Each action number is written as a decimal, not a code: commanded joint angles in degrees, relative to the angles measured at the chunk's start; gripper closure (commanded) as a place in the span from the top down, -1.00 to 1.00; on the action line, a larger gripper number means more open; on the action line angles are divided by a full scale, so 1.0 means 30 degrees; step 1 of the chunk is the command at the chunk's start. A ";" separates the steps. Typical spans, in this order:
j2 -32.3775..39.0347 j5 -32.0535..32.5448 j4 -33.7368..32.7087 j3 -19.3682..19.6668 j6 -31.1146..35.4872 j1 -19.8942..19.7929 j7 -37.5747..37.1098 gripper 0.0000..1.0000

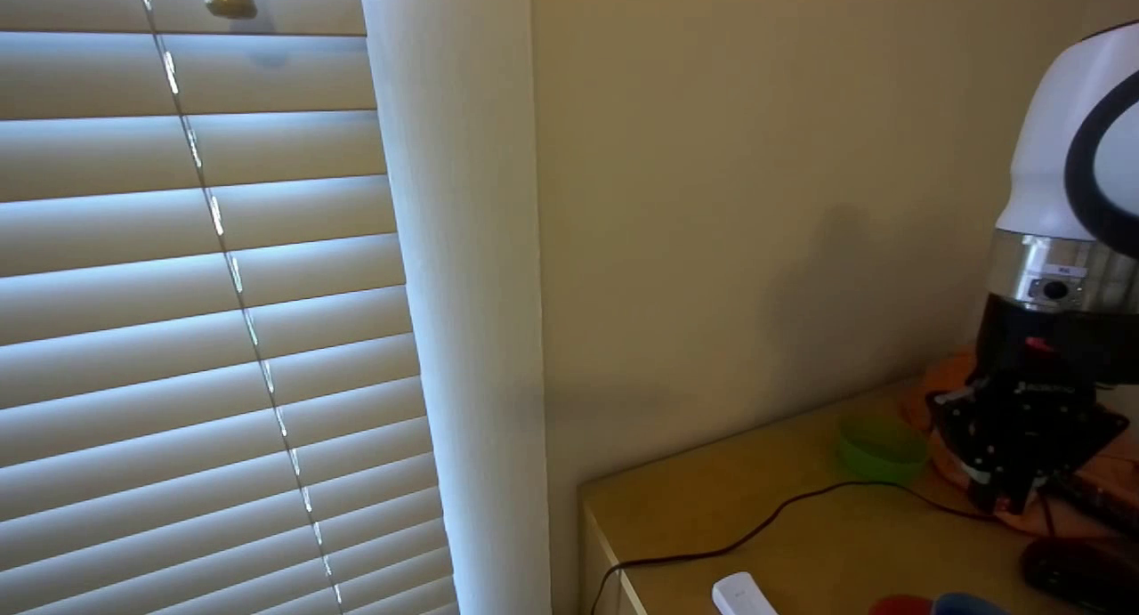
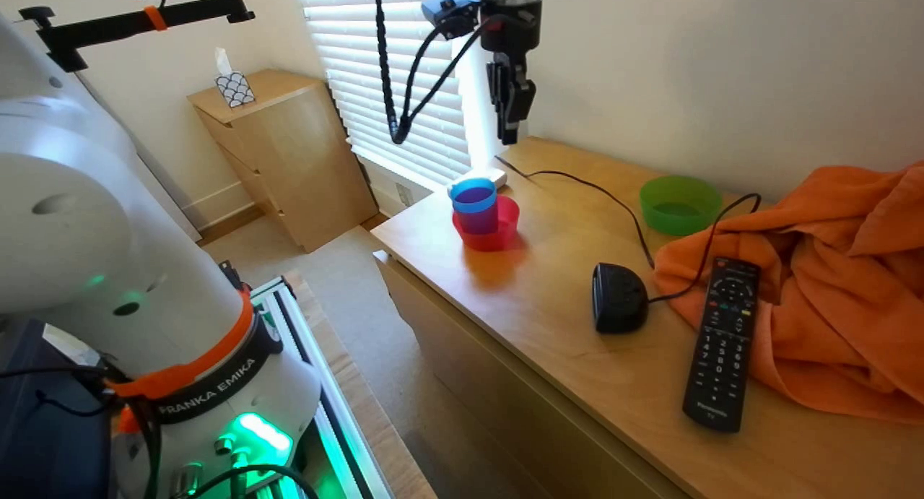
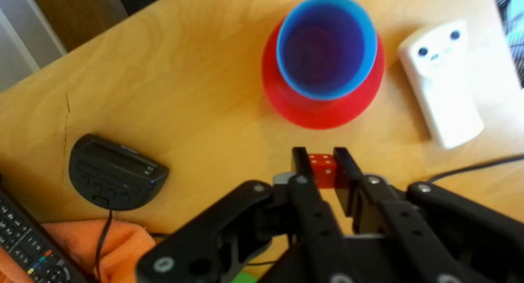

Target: Pick up the red dice and put it in the blue cup

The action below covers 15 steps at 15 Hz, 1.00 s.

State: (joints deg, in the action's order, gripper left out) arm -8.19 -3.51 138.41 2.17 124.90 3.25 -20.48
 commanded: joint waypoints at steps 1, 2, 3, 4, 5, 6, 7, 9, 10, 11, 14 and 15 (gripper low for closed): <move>-0.1987 -0.1483 0.1720 -0.0818 -0.0923 0.0018 0.1343 -0.91; -0.2063 -0.1834 0.1947 -0.0981 -0.0574 0.0038 0.1485 -0.91; -0.2035 -0.1910 0.2172 -0.1168 -0.0530 0.0000 0.1313 -0.91; -0.1922 -0.2003 0.2353 -0.1304 -0.0482 -0.0020 0.1280 -0.91; -0.1834 -0.2232 0.2625 -0.1376 -0.0334 0.0014 0.1467 -0.91; -0.1599 -0.2187 0.2883 -0.1515 -0.0129 -0.0004 0.1307 -0.91; -0.1496 -0.2063 0.3091 -0.1607 -0.0040 -0.0058 0.1136 -0.91; -0.1212 -0.1917 0.3488 -0.1668 0.0632 -0.0137 0.1037 -0.91; -0.0941 -0.1930 0.3629 -0.1697 0.1432 -0.0168 0.0872 -0.91; -0.0777 -0.1965 0.3789 -0.1732 0.2095 -0.0150 0.0861 -0.91; -0.0129 -0.2001 0.3892 -0.1856 0.3552 -0.0010 0.0836 -0.91; 0.0107 -0.1772 0.3829 -0.1946 0.3562 0.0002 0.0699 -0.91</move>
State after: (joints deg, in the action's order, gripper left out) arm -9.22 -8.37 149.23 -2.75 133.45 3.29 -17.84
